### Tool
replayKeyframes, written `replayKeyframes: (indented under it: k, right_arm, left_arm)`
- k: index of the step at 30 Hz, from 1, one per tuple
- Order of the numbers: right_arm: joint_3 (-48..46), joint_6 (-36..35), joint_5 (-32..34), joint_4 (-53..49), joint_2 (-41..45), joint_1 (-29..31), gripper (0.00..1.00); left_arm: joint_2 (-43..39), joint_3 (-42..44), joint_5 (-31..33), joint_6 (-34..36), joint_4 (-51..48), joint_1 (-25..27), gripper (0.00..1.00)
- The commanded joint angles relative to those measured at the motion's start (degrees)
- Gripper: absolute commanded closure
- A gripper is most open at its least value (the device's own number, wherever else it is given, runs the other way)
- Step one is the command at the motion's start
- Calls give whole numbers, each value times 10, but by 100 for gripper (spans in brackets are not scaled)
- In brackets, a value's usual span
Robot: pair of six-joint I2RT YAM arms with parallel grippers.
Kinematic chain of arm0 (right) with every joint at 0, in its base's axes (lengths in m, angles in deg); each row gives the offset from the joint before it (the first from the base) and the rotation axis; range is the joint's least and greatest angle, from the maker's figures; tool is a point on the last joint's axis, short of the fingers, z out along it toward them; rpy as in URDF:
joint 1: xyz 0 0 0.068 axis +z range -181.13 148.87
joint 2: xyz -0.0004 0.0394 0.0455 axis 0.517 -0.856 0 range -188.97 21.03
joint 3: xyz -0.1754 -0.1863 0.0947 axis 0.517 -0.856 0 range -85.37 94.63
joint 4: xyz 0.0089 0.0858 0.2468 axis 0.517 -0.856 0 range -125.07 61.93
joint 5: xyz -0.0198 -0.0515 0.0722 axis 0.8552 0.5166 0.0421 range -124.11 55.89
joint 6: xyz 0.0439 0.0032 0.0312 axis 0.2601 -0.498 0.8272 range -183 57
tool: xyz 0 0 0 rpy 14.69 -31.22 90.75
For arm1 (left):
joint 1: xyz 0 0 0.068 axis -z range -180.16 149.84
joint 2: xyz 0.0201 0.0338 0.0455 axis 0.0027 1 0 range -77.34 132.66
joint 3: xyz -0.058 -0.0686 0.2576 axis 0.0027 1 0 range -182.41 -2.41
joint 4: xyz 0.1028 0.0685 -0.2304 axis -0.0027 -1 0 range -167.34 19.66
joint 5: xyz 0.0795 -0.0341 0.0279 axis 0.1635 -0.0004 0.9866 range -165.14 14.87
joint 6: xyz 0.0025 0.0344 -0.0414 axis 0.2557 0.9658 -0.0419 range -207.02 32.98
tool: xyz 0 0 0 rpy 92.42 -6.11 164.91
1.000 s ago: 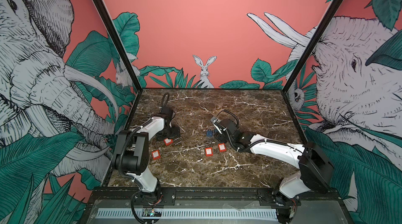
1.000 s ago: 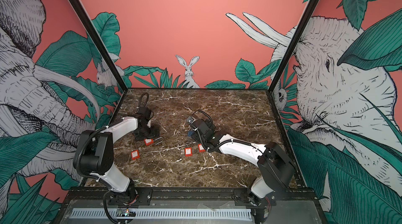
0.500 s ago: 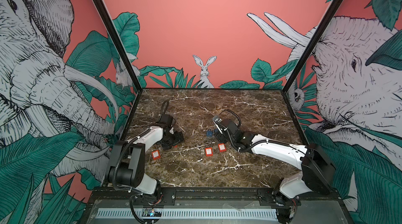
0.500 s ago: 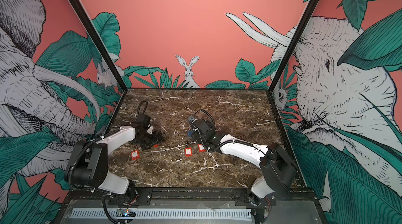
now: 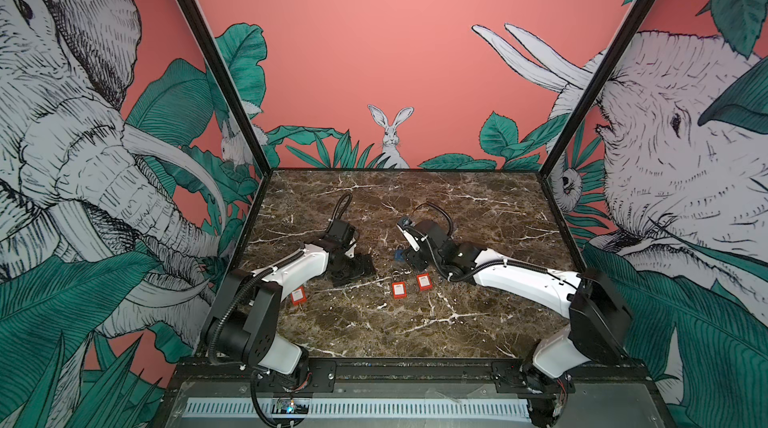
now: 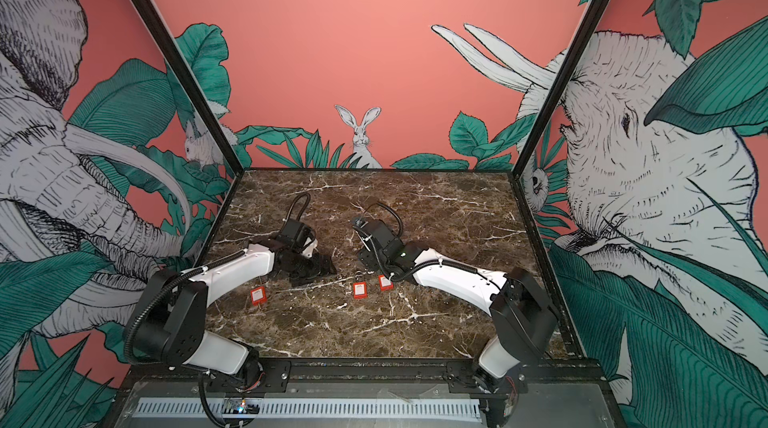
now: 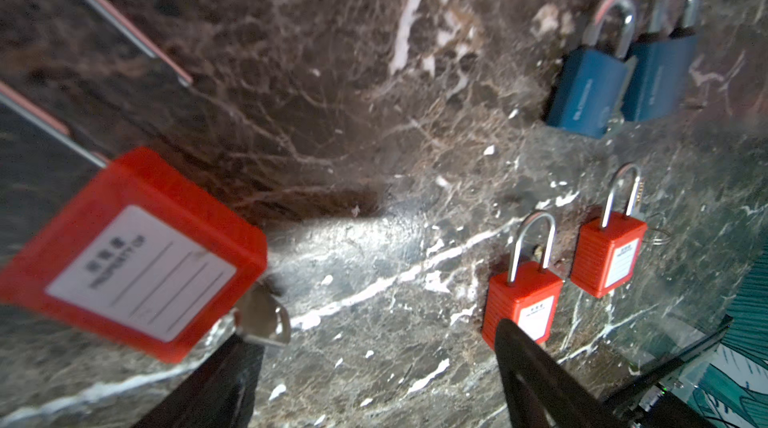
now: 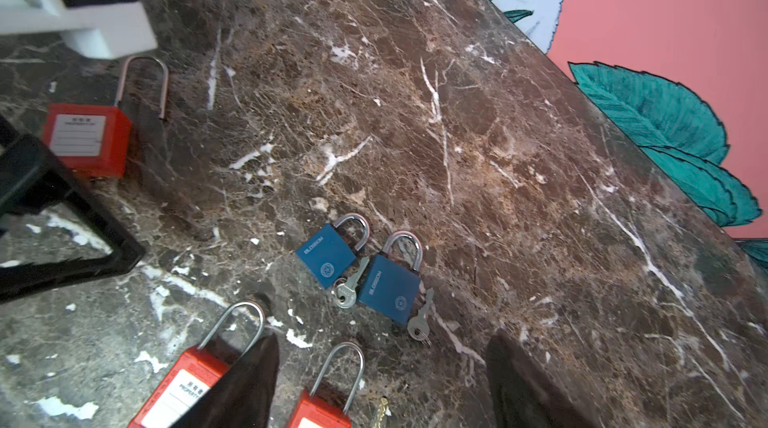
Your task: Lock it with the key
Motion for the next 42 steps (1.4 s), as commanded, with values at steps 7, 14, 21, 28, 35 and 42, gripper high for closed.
replayKeyframes:
  k: [7, 14, 21, 28, 35, 42]
  right_arm:
    - [129, -23, -241, -76, -119, 7, 29]
    - [323, -60, -303, -190, -281, 26, 30]
    - [424, -86, -348, -225, -367, 50, 25]
    - [492, -85, -358, -239, -431, 62, 23]
    - [531, -74, -288, -221, -480, 66, 24]
    - [539, -74, -246, -203, -504, 72, 27]
  left_arm:
    - [-102, -72, 143, 85, -50, -55, 11]
    - [-89, -112, 153, 95, -21, -168, 11]
    - [-58, -138, 151, 106, -5, -182, 10]
    - [-58, -113, 143, 105, 10, -182, 9]
    - [-65, -101, 145, 107, 15, -183, 8]
    - [-69, -103, 164, 116, 8, -184, 8]
